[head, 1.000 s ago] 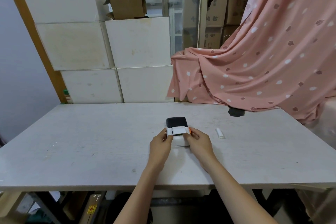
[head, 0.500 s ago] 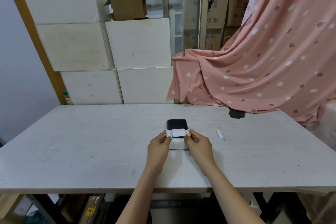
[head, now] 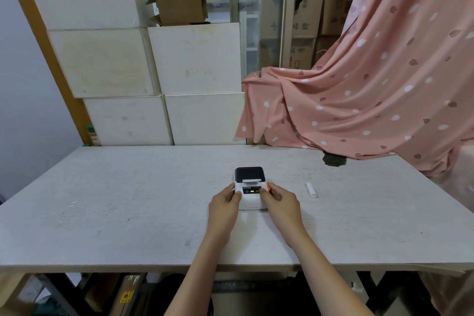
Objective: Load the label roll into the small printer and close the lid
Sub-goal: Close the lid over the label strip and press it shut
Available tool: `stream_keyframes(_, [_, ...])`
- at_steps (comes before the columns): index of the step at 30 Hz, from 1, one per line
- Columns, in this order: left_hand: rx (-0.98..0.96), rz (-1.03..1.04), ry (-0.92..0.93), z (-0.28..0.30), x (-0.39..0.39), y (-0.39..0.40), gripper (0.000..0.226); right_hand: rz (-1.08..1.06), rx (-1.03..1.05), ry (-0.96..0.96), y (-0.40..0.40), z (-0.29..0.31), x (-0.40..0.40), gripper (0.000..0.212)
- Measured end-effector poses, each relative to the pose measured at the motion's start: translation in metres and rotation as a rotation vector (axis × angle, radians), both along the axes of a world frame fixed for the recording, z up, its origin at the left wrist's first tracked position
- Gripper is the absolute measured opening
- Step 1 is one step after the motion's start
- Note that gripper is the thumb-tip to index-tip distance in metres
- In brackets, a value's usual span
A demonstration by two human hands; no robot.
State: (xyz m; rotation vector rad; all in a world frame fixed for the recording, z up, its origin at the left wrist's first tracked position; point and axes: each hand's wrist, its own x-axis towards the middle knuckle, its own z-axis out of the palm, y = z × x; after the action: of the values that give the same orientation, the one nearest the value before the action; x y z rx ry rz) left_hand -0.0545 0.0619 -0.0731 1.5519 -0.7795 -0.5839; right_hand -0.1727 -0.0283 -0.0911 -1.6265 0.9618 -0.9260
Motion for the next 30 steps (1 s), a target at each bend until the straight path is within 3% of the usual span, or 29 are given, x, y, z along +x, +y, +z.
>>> stream_keyframes(8, [-0.006,-0.01,-0.009,0.0005,-0.0004,0.0005,0.041,-0.021,-0.016,0.016,-0.003,-0.0039,0.0018,0.038])
stream_keyframes(30, [0.007,0.009,-0.046,0.0065,-0.0042,0.003,0.042,-0.041,-0.02,-0.006,0.0007,-0.0001,0.001,0.023])
